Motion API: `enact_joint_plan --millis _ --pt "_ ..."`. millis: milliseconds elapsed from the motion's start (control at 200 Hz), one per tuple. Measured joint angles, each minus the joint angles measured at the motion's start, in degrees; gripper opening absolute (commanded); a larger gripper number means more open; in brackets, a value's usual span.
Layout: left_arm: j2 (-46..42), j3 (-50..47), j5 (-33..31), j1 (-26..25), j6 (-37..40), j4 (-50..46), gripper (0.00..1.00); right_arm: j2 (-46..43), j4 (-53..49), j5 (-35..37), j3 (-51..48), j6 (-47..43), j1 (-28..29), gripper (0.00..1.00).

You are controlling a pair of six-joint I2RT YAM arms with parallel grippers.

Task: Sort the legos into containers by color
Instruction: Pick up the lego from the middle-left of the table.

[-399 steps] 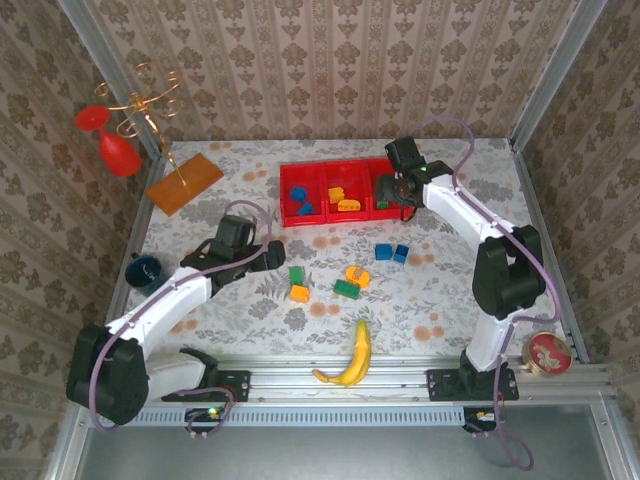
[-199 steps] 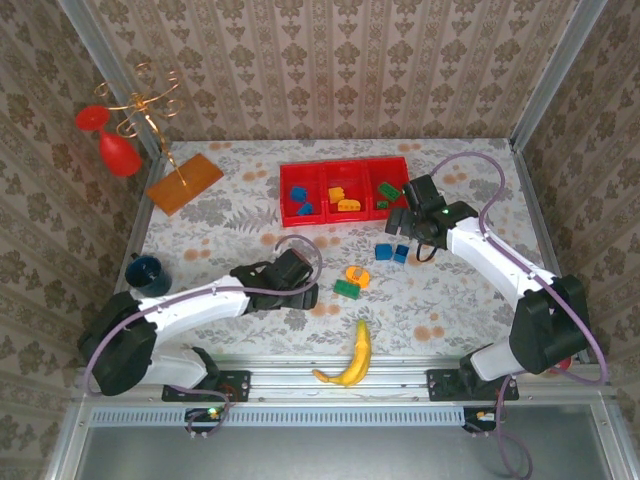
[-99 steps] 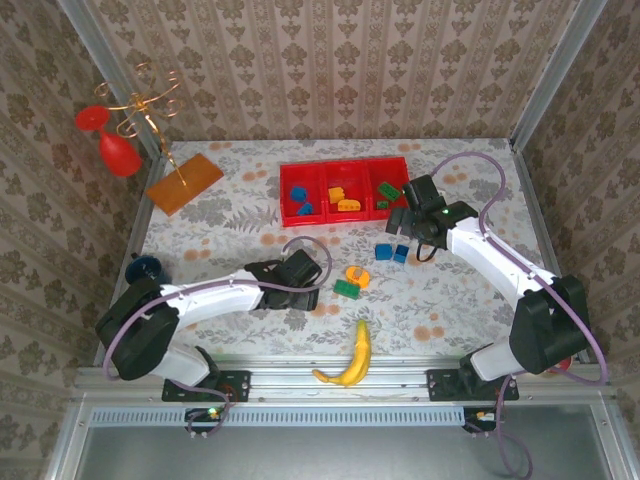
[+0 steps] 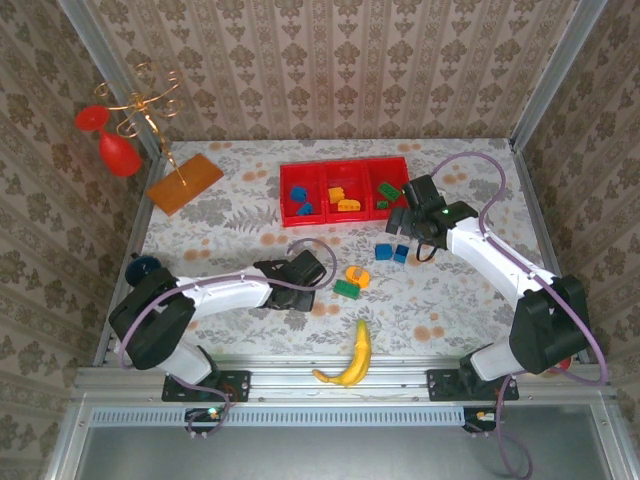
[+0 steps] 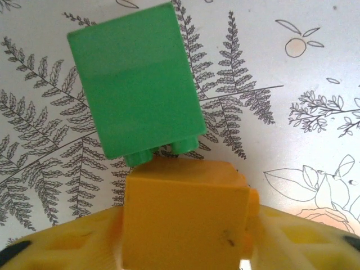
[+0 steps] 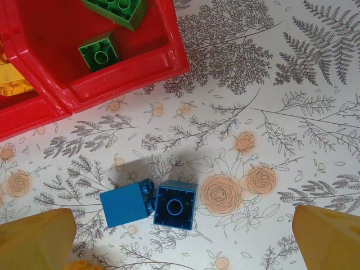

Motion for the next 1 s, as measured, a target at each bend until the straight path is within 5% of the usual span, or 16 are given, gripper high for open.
enact_joint_plan --millis 580,1005 --pt "-0.48 0.22 0.09 -0.07 0.13 -0.85 0.41 0.04 0.46 0.0 -2.38 0.35 0.0 1.0" --pt "-11.23 2.6 -0.74 -0.81 3.5 -2.71 0.38 -1.57 1.51 0.2 -7.72 2.38 0.26 1.0"
